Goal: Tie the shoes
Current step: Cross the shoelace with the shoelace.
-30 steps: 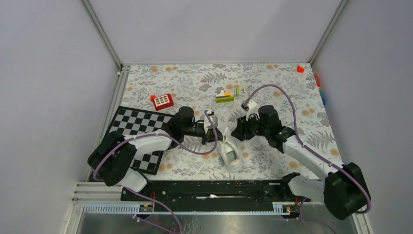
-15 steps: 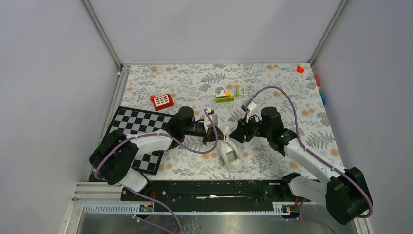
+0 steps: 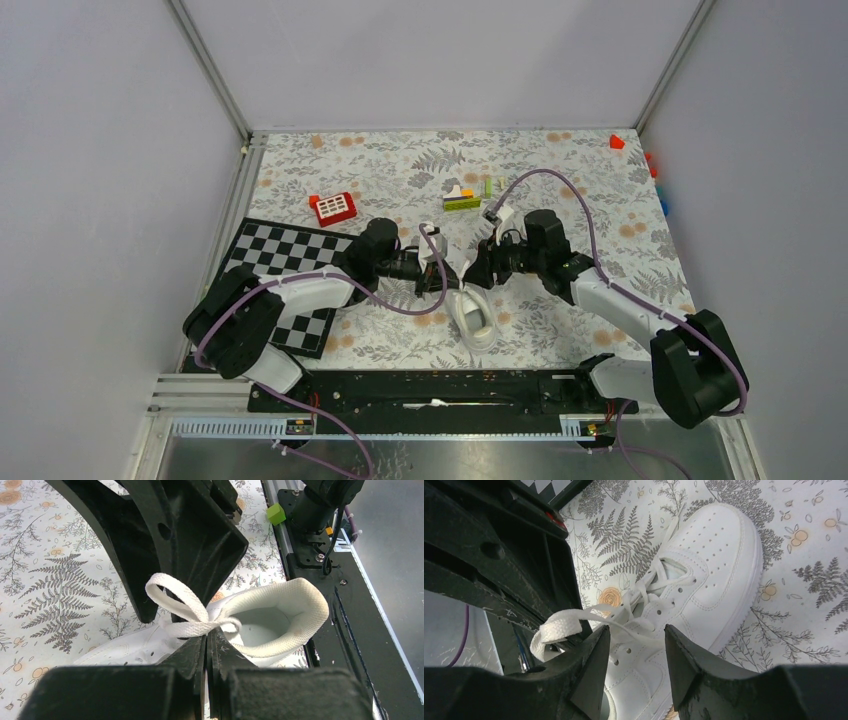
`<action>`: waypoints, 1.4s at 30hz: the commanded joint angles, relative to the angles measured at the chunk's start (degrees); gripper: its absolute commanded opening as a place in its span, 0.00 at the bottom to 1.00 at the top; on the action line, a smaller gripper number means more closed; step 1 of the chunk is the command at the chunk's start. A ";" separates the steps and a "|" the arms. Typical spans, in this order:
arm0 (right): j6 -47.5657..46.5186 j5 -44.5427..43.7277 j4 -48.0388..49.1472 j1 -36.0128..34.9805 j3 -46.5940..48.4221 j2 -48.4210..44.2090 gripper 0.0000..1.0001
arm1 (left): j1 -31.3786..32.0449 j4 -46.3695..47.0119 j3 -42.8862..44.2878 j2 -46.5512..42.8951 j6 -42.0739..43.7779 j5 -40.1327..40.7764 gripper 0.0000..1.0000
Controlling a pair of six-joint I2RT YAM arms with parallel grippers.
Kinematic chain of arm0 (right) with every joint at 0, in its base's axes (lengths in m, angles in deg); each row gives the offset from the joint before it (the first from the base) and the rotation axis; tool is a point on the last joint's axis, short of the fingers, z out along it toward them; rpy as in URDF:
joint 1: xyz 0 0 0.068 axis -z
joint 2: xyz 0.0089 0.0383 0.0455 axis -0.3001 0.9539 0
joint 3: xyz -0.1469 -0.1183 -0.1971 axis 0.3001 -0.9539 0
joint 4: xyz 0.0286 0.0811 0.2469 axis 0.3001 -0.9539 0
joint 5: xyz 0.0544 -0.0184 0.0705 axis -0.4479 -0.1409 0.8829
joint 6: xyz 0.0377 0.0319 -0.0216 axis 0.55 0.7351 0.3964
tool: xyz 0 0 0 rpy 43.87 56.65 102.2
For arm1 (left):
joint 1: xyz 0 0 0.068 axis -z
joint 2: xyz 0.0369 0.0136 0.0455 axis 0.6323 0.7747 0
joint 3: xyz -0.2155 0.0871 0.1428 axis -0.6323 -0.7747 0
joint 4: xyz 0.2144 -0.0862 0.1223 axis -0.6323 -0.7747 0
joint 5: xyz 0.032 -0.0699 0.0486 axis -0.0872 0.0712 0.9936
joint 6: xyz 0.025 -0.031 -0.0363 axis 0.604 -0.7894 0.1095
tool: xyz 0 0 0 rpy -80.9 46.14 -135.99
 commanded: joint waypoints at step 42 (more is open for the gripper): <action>6.28 -21.22 5.53 0.17 -6.25 -16.09 0.00 | -0.26 -1.37 2.75 -1.55 1.92 0.26 0.00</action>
